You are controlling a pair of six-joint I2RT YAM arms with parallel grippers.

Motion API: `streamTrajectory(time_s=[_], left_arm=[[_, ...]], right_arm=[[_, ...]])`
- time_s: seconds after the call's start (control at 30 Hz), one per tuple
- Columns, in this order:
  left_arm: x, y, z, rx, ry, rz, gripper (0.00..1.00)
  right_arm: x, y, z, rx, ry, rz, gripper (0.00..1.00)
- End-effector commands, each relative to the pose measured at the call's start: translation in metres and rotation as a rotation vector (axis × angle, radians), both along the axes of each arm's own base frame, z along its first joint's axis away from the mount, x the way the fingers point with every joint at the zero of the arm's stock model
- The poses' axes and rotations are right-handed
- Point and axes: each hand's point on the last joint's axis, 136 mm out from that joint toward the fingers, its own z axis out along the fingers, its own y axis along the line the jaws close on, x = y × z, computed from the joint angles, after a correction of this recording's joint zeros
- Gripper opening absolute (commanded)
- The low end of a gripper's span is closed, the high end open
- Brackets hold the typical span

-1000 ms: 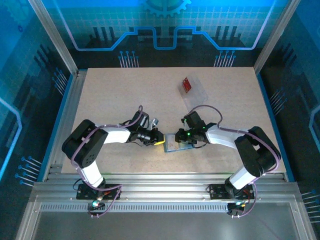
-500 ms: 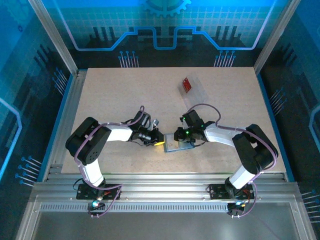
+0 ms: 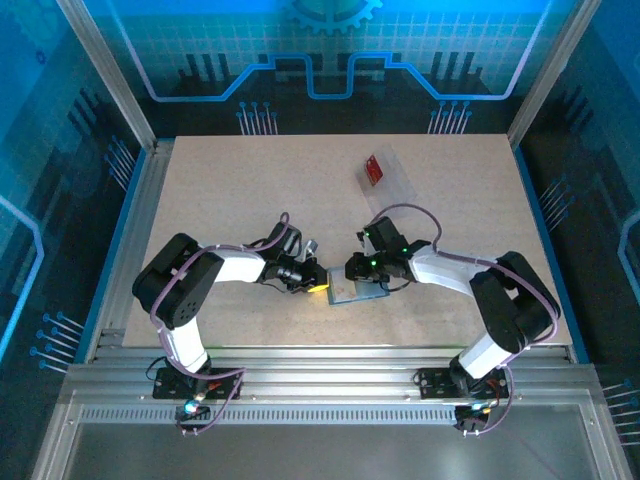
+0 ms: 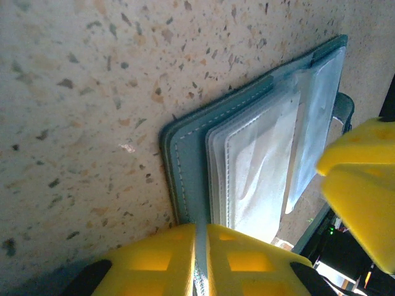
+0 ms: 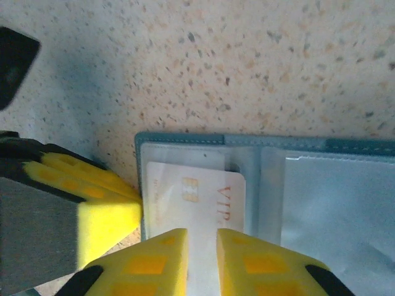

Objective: Put the credit cards into the card holder

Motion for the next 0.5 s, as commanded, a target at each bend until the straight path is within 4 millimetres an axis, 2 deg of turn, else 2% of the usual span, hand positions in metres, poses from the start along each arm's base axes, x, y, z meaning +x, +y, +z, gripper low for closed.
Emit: streamTrajectory(time_s=[0.0,0.23,0.47], left_arm=[[0.003,0.0,-0.001,0.017,-0.004,-0.007,0.14],[0.003,0.0,0.0,0.014,-0.005,-0.009,0.14],[0.003,-0.001,0.001,0.013,-0.005,-0.009,0.14]], right_arm=[[0.002,-0.008,0.007,-0.061,-0.02,0.004,0.2],[0.003,-0.013,-0.009,-0.115,0.02,-0.003,0.17],[-0.001,-0.01,-0.022,-0.117,0.056,0.008,0.08]])
